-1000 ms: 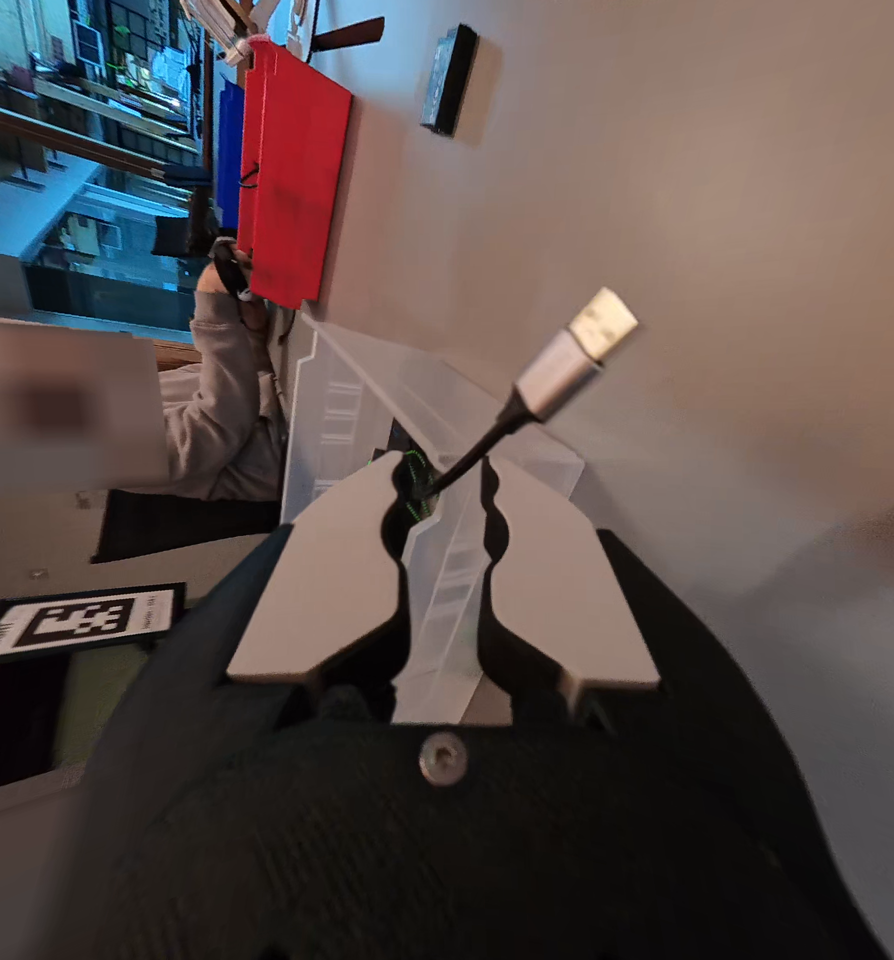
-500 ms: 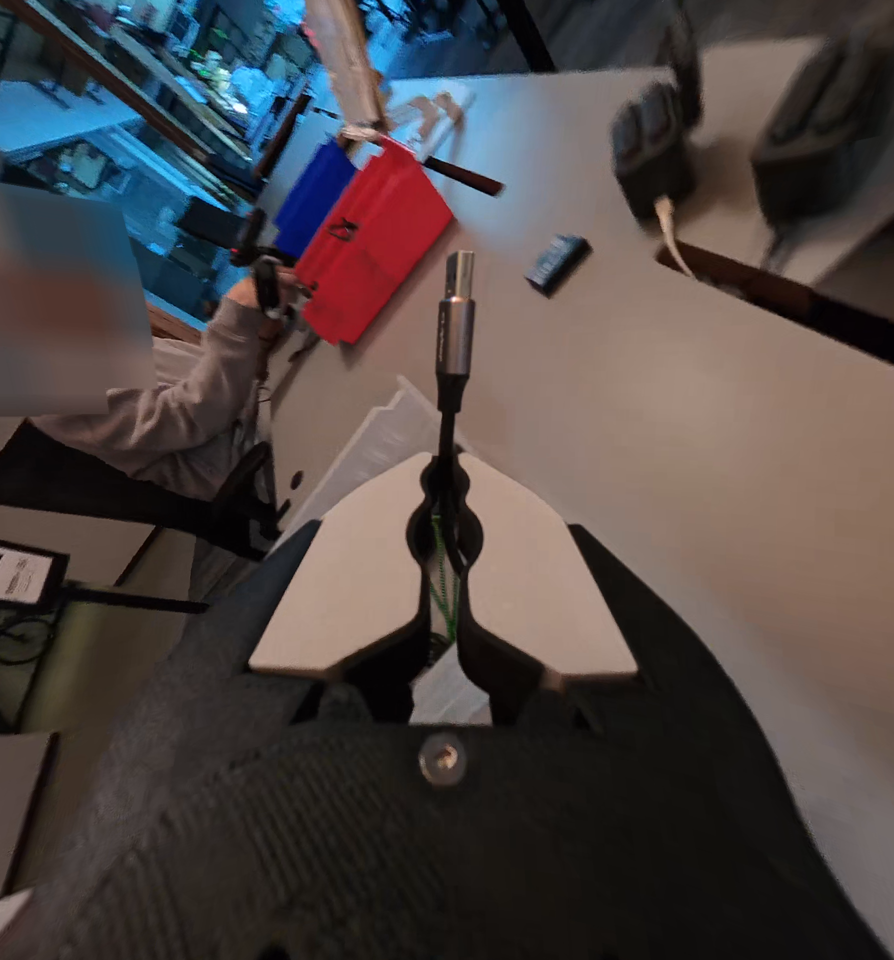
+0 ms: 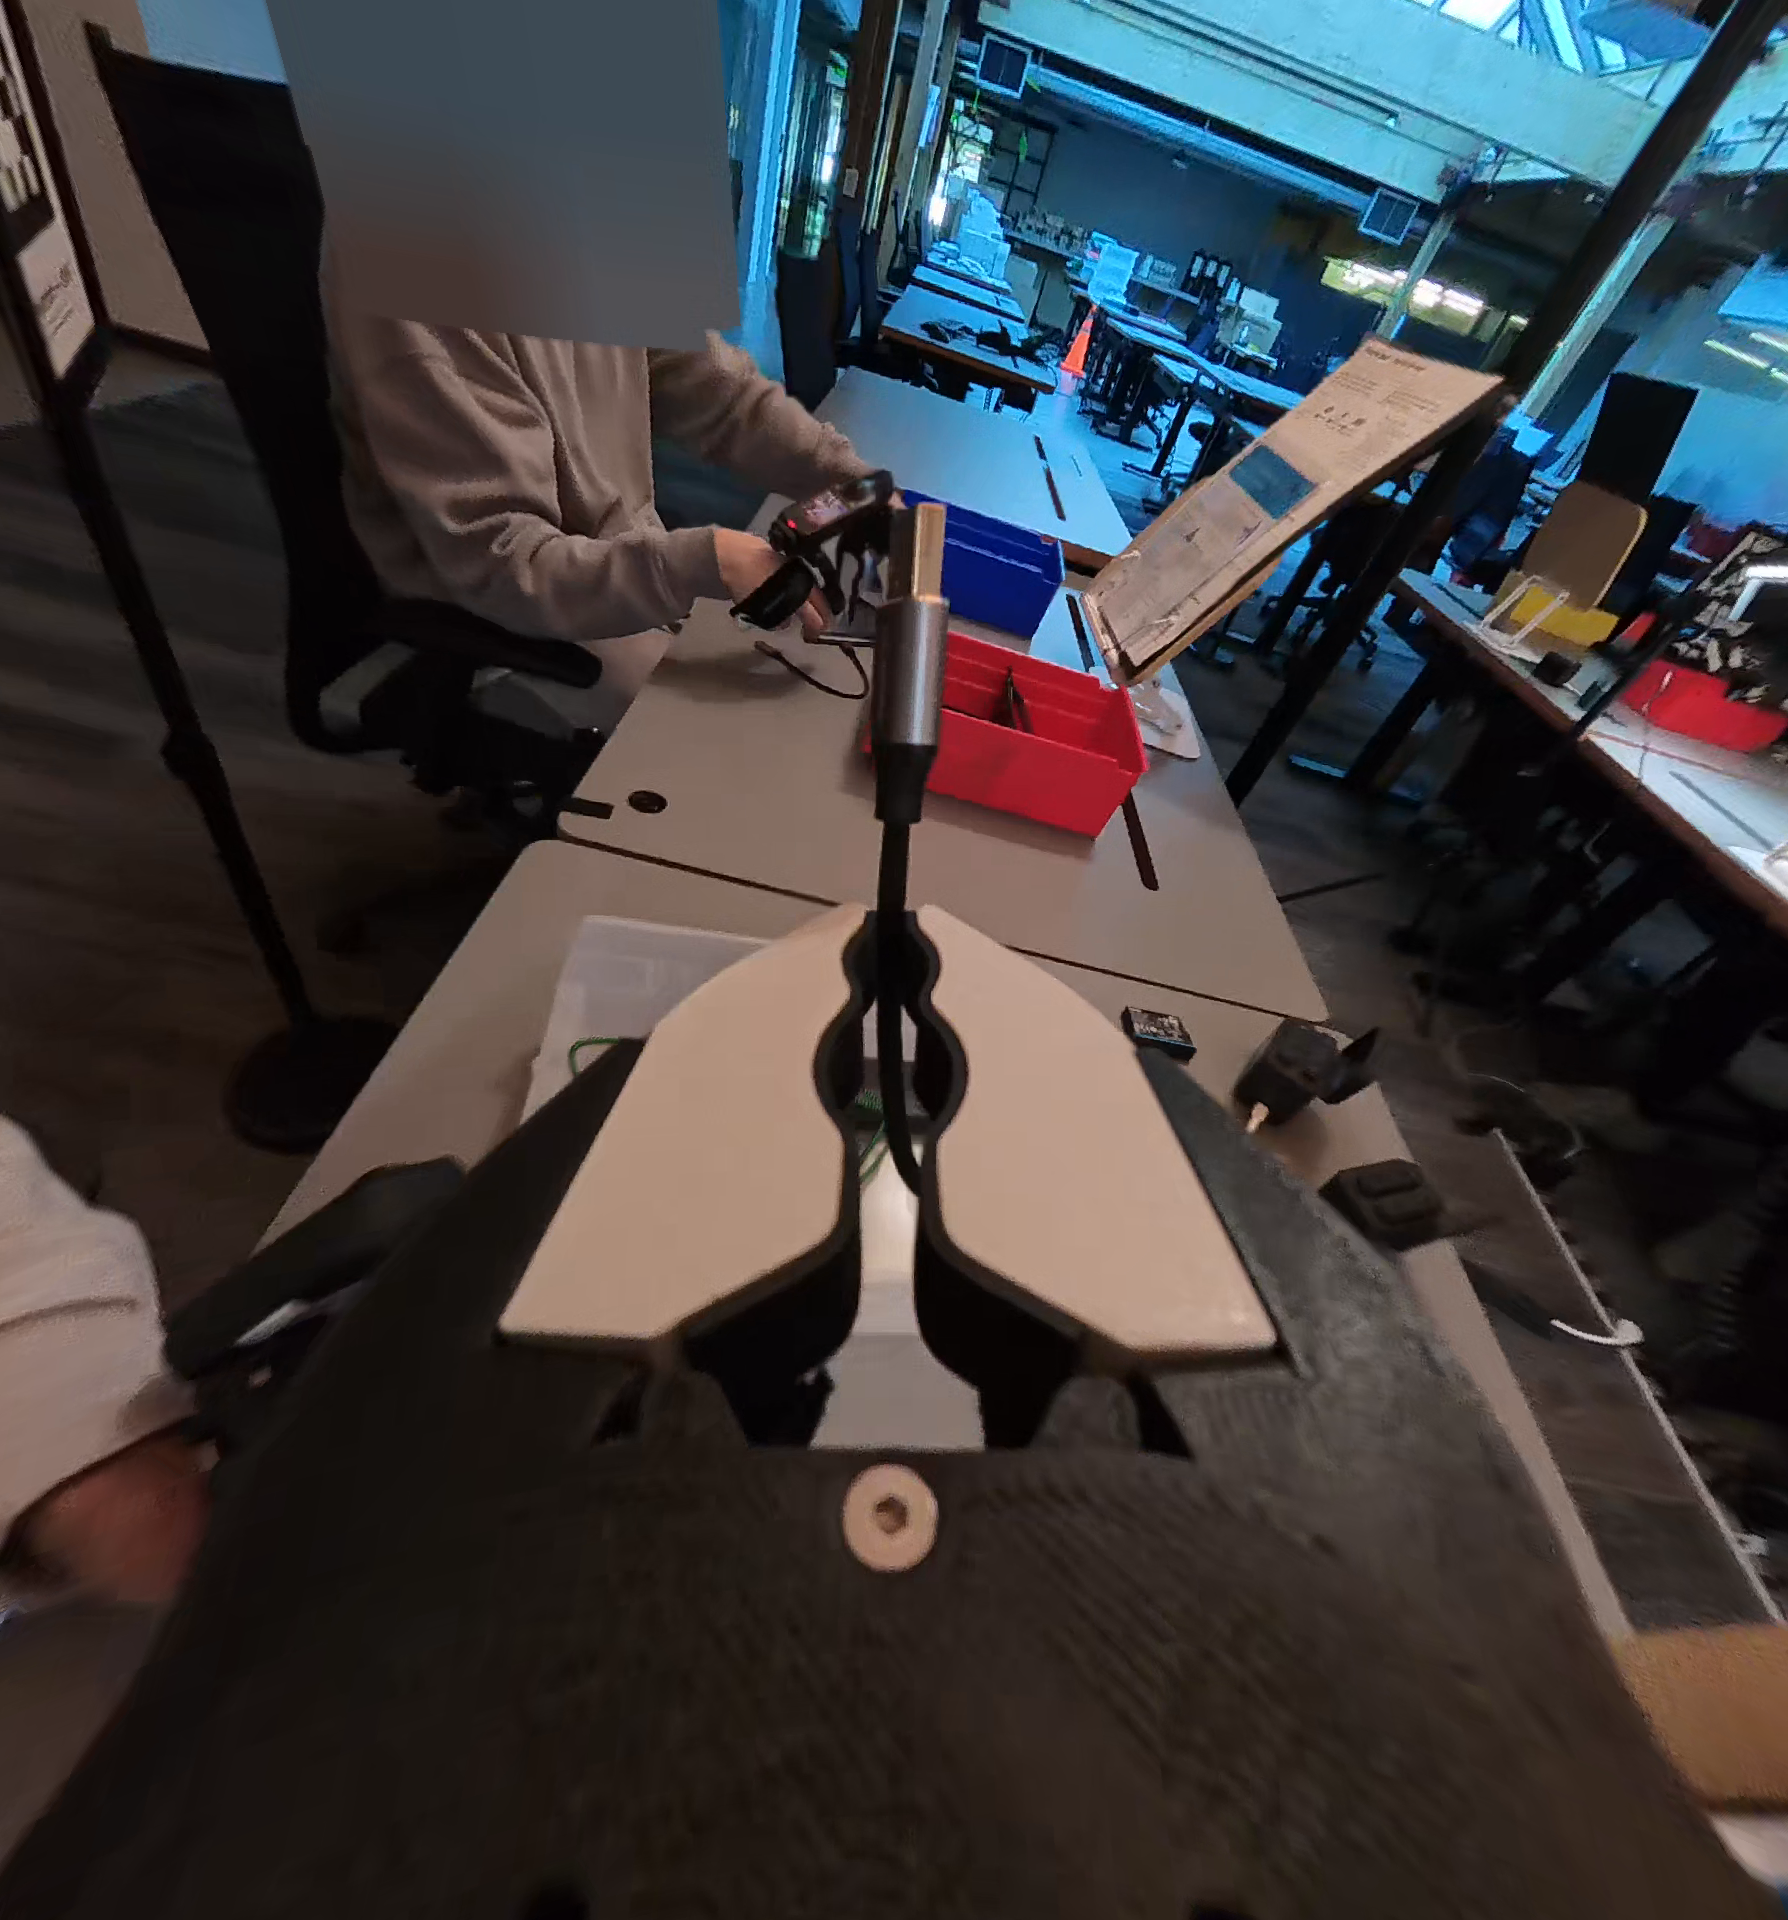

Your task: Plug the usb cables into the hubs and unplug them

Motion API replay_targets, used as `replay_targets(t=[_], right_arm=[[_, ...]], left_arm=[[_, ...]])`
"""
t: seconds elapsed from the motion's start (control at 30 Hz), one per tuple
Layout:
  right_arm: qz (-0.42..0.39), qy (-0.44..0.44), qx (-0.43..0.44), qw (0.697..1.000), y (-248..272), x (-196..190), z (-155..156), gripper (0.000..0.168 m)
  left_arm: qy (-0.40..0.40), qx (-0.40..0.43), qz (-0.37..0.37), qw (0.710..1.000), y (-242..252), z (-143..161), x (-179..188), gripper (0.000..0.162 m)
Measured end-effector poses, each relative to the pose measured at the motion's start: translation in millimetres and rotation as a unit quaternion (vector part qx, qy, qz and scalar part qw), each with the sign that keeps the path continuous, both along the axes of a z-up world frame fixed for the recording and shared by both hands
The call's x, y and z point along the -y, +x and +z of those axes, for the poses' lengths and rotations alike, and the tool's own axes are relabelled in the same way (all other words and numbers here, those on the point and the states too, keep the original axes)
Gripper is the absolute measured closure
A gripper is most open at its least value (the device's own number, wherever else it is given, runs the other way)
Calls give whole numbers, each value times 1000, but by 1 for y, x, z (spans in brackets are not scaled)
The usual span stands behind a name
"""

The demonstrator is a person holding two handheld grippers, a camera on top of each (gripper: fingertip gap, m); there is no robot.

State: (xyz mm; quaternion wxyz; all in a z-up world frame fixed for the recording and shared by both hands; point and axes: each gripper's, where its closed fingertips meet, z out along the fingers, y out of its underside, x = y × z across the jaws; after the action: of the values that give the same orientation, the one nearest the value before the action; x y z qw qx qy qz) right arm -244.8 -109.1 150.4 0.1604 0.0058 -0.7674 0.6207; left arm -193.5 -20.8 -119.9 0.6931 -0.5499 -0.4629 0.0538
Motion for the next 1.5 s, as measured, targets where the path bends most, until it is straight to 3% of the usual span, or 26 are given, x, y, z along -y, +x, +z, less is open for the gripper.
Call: replay_targets(t=[0.27, 0.7, 0.8, 0.9, 1.1, 1.23, 1.37, 1.5], right_arm=[[-74, 91, -179, 977, 81, -74, 7, 164], [-107, 120, -207, 965, 168, -132, -8, 164], [-109, 127, -158, 973, 183, -142, -24, 164], [-102, 112, -21, 988, 201, -150, -55, 165], [-132, 103, 138, 976, 207, -153, -129, 164], [-158, 167, 164, 959, 199, -150, -174, 164], [-132, 148, 195, 960, 203, -133, -183, 164], [-144, 147, 171, 964, 198, -133, -189, 164]], left_arm=[[-2, -5, 6, 1000, 0, 1, 1, 135], [-20, -48, 1, 999, 9, 9, -3, 135], [-20, -54, 0, 998, 10, 10, -4, 135], [-22, -61, -2, 998, 11, 12, -4, 135], [-28, -73, -6, 997, 14, 14, -7, 135], [-44, -85, -6, 995, 17, 15, -10, 135], [-67, -104, -11, 992, 21, 16, -15, 135], [-78, -117, -15, 990, 24, 18, -18, 134]])
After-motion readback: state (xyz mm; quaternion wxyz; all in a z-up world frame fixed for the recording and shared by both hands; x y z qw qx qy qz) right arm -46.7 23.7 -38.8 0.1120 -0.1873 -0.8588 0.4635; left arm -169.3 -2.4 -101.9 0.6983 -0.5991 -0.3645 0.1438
